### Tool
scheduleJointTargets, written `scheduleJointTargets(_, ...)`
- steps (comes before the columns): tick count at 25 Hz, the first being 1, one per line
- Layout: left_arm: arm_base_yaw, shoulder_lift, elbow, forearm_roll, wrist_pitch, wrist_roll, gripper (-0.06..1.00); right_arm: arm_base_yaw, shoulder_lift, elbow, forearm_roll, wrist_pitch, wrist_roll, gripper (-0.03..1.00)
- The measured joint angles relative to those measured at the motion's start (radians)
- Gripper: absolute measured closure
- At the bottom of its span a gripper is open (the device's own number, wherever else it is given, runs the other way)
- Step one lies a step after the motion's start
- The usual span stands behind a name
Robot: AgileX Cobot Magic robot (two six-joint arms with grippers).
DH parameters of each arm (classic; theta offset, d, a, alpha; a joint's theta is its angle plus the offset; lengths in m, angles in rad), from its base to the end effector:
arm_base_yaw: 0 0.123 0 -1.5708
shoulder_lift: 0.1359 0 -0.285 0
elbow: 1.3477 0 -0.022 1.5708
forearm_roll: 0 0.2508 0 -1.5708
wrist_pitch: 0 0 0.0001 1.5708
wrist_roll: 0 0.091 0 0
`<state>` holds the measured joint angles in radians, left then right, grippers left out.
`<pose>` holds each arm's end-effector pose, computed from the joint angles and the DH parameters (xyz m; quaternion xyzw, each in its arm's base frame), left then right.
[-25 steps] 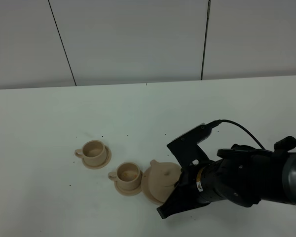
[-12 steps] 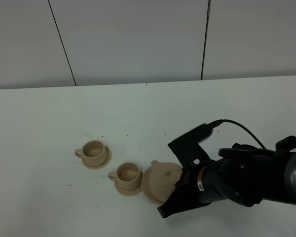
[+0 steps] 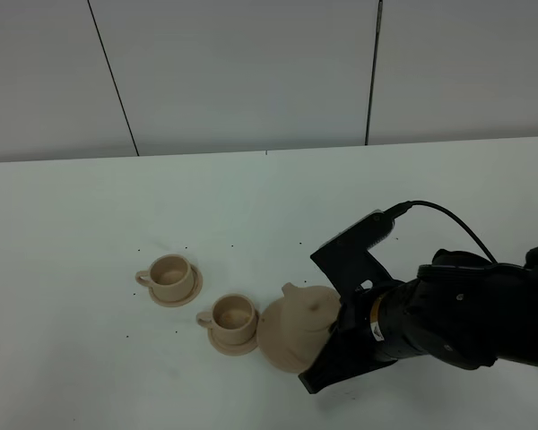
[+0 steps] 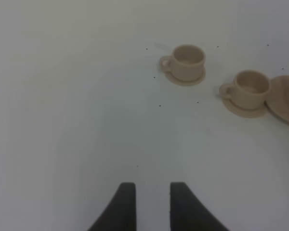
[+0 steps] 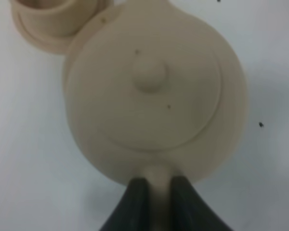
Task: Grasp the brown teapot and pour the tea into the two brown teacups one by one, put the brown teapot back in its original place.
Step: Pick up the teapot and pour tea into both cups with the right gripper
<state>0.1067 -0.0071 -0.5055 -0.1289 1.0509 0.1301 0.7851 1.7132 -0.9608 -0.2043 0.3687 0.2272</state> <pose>-0.0054 -0.0108 0.2801 0.0125 0.8455 -0.0013 0.5338 0.2424 0.2329 0.1818 -0.3429 0.8995 0.0749 0.2602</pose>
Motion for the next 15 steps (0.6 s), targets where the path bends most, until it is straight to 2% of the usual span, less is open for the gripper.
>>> scheduleJointTargets(15, 0.000, 0.000, 0.000, 0.000, 0.000, 0.000, 0.70, 0.000, -0.054, 0.000, 0.006, 0.038, -0.052, 0.87)
